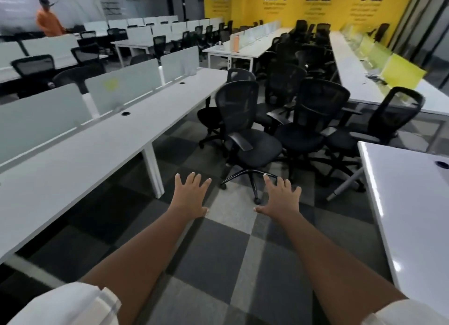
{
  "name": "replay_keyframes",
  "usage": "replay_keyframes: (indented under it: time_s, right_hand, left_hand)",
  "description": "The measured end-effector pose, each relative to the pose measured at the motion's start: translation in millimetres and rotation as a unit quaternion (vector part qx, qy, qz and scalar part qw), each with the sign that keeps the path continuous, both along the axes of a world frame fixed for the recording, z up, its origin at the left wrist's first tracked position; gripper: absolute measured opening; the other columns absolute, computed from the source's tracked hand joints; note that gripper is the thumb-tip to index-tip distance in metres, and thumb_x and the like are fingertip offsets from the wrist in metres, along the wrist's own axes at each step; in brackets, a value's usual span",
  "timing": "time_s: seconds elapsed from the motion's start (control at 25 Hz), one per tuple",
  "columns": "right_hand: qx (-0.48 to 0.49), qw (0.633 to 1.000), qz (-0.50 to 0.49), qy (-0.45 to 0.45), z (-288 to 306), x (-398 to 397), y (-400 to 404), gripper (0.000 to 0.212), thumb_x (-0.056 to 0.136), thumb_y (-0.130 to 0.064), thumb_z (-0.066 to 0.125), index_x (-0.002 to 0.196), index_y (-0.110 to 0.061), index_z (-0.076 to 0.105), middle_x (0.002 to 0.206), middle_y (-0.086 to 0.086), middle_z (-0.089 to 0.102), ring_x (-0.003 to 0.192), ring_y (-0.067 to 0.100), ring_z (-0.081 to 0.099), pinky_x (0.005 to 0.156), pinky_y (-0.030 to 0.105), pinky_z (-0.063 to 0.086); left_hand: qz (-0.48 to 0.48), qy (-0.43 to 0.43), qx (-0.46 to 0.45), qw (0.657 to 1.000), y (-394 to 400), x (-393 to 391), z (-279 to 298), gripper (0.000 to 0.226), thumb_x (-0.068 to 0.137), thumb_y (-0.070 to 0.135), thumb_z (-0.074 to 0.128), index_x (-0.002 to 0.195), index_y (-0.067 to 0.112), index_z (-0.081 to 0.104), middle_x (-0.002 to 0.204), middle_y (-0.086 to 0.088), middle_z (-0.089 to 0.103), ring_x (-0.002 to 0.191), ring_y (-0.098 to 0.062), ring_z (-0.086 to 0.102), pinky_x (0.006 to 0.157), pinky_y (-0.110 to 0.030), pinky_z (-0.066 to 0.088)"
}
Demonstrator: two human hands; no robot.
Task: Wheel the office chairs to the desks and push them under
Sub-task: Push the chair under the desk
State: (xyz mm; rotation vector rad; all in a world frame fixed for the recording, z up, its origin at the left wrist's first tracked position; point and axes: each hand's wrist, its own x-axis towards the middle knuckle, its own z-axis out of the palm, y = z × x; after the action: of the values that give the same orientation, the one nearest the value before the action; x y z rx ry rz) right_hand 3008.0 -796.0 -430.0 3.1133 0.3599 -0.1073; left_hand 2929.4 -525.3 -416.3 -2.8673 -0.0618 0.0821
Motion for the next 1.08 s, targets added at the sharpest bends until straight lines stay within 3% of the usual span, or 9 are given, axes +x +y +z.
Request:
replay_keyframes:
  time_s: [0.2, 0.48, 0.64, 1.08]
  right_hand:
    - [-0.007, 1.0, -0.027, 0.01, -11.9, 83.8, 3.4, 0.118, 0.075, -0.082, 0.061, 0.161, -0.033, -0.002, 0.165, 0.012, 0.02, 0.152, 0.036, 0.018, 0.115, 0.063, 0.022]
    - [-0.009, 0.999, -0.049, 0.015, -16.8, 260.0, 79.7, 0.113, 0.078, -0.082, 0.057, 0.162, -0.032, 0.001, 0.158, 0.01, 0.031, 0.147, 0.035, 0.026, 0.114, 0.061, 0.026]
    - [0.014, 0.998, -0.068, 0.008, -11.0, 348.5, 117.7, 0.109, 0.079, -0.083, 0.052, 0.162, -0.031, 0.004, 0.156, 0.009, 0.036, 0.144, 0.033, 0.031, 0.111, 0.056, 0.031]
    - [0.012, 0.997, -0.071, 0.033, -59.6, 638.4, 166.5, 0.106, 0.079, -0.085, 0.051, 0.161, -0.027, 0.014, 0.15, 0.01, 0.042, 0.135, 0.033, 0.041, 0.104, 0.053, 0.038]
  left_hand:
    - [0.0, 0.004, -0.008, 1.0, 29.1, 107.3, -15.7, 0.102, 0.085, 0.071, 0.058, 0.162, 0.028, 0.005, 0.167, -0.009, 0.015, 0.156, -0.029, 0.007, 0.119, -0.067, 0.01]
    - [0.027, 0.004, -0.021, 0.999, 128.4, 277.7, -39.1, 0.105, 0.085, 0.07, 0.06, 0.162, 0.028, 0.003, 0.168, -0.01, 0.012, 0.156, -0.03, 0.006, 0.119, -0.066, 0.011]
    - [0.027, 0.007, -0.001, 1.0, 174.0, 373.5, -23.9, 0.104, 0.086, 0.068, 0.06, 0.162, 0.027, 0.001, 0.168, -0.01, 0.011, 0.156, -0.031, 0.005, 0.119, -0.066, 0.012]
    - [0.005, 0.005, 0.017, 1.0, 181.0, 670.5, -56.8, 0.102, 0.088, 0.065, 0.06, 0.162, 0.026, 0.001, 0.168, -0.01, 0.013, 0.156, -0.029, 0.008, 0.12, -0.063, 0.014]
